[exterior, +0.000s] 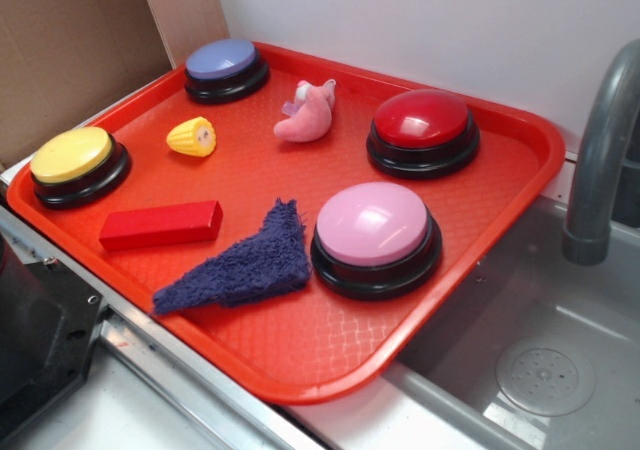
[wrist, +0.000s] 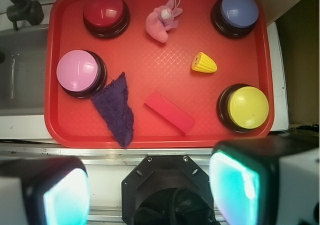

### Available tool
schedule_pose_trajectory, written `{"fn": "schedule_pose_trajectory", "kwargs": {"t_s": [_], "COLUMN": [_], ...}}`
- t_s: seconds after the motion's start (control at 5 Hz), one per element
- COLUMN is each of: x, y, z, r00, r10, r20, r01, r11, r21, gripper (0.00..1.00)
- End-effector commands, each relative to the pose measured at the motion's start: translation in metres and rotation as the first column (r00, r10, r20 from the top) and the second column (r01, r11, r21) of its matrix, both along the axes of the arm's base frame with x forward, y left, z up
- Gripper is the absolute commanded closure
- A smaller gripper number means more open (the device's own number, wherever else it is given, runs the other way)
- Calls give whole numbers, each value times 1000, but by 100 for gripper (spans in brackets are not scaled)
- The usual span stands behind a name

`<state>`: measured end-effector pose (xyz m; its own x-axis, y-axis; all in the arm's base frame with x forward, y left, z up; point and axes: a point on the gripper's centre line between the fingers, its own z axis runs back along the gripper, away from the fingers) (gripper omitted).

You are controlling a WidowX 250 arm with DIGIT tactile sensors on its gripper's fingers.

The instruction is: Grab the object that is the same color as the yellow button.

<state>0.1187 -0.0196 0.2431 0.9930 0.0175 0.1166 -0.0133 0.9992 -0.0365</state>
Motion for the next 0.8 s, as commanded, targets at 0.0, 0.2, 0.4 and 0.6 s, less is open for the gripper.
{"fn": "schedule_pose_trajectory", "kwargs": {"t_s": [0.0,0.2,0.4,0.6], "x": [0,21,35,52], "y": [0,38,64,85], "z": [0,-7,-18,-33], "r00": [1000,996,978,933], "r10": [0,-65,-201,-357], "r20": [0,59,62,48], "r01": [0,59,187,337], "r11": [1000,994,965,911], "r21": [0,90,183,237], "gripper": [0,0,0,0]}}
